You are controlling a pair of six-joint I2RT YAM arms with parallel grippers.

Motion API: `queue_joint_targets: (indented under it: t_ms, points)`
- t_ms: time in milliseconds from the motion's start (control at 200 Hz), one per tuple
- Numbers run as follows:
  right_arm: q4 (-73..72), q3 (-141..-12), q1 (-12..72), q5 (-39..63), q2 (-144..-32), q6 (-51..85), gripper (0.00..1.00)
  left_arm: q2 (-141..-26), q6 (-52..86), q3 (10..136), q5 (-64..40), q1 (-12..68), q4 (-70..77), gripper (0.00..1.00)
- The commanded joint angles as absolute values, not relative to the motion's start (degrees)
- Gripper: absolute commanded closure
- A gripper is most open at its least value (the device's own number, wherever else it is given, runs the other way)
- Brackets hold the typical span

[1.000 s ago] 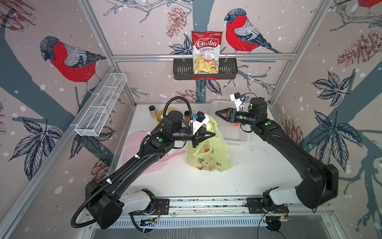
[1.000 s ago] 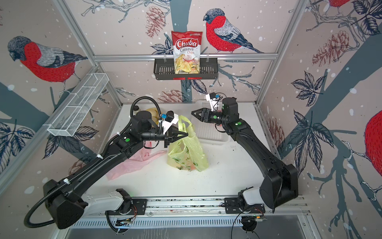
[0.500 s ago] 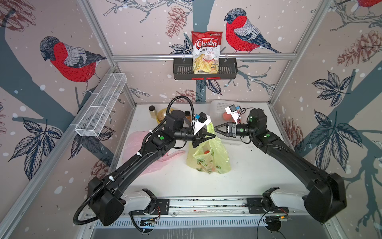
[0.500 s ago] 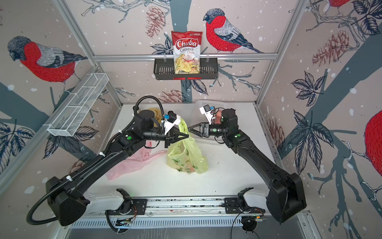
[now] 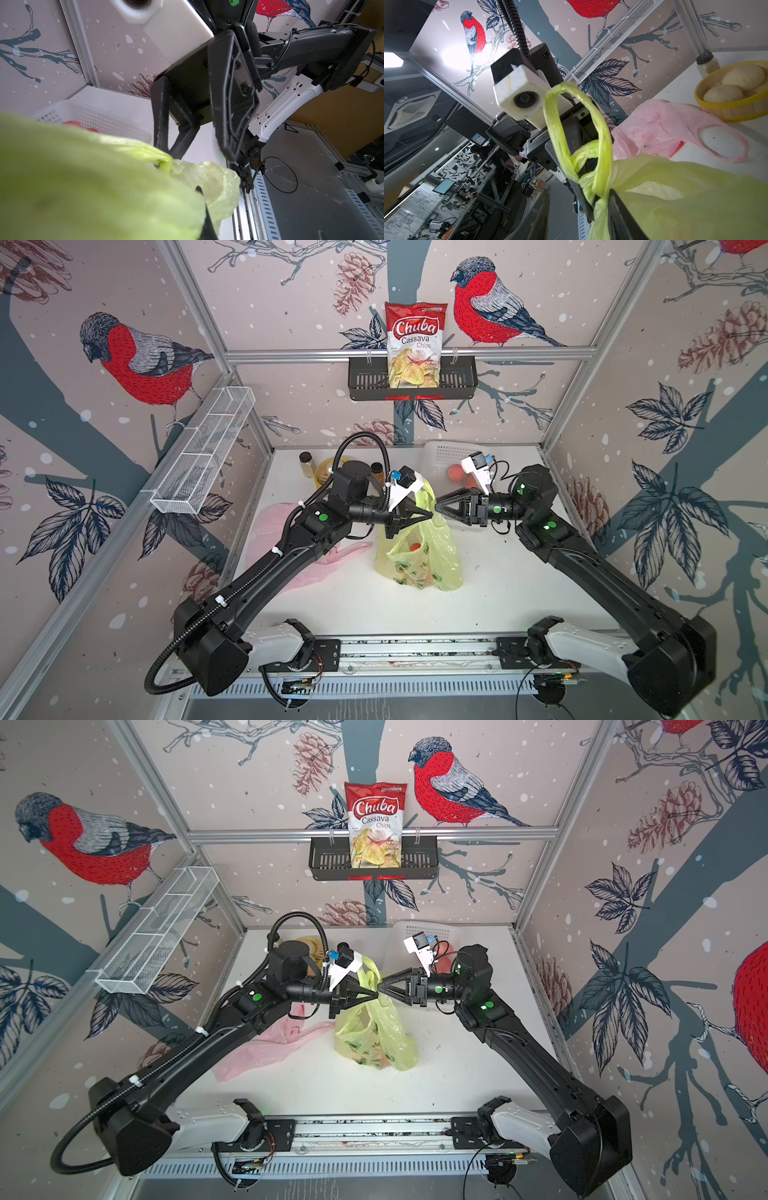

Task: Place the peach into a plastic bag & tie a knot
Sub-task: Cross the plastic bag at the center of the board.

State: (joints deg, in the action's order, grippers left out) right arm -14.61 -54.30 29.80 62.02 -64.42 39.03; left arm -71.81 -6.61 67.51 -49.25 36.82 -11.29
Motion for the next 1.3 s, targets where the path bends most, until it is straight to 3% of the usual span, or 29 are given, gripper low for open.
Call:
queue_joint_targets:
  t_ms: [0, 270, 506, 971, 1296]
  points:
    - [-11.4, -56.6, 31.4, 60.7, -64.3, 35.7, 0.59, -72.3, -7.9, 68.0, -49.4, 36.8, -11.8, 1.0]
    - [-4.1, -59.8, 34.1, 53.4, -65.9, 30.5, 0.89, -72.1, -8.0, 68.1, -48.7, 36.6, -12.2, 1.0]
    - [-4.4, -59.3, 34.9, 53.9, -66.5, 30.5, 0.89, -71.6, -7.6, 67.7, -48.1, 36.3, -11.7, 1.0]
    - [-12.7, -56.8, 37.4, 55.6, -68.8, 36.4, 0.96, -71.8, -6.6, 67.4, -47.9, 36.3, -8.8, 0.66]
    - [-15.1, -56.1, 37.1, 56.1, -69.4, 37.8, 1.0, -70.5, -6.6, 67.8, -52.0, 36.2, -8.8, 0.62]
